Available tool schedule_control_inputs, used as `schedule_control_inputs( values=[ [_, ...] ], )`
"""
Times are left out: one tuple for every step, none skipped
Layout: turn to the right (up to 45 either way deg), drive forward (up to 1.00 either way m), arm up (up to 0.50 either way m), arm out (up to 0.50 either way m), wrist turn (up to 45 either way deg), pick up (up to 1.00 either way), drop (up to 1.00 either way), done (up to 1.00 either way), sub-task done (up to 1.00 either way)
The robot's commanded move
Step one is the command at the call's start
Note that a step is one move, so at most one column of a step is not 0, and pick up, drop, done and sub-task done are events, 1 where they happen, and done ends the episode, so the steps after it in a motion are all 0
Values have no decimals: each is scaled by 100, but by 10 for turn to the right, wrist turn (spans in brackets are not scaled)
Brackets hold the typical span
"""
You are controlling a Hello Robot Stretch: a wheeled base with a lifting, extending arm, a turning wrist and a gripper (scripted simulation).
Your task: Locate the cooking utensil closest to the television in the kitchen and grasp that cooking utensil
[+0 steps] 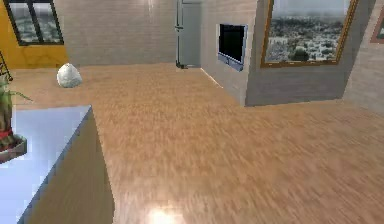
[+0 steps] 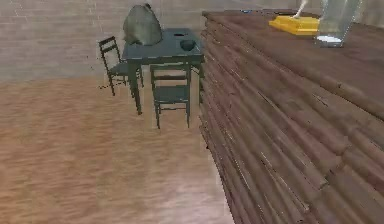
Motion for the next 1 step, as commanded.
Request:
schedule_control_inputs(
  values=[
    [450, 0, 0, 0, 0, 0, 0, 0, 0]
  ],
)
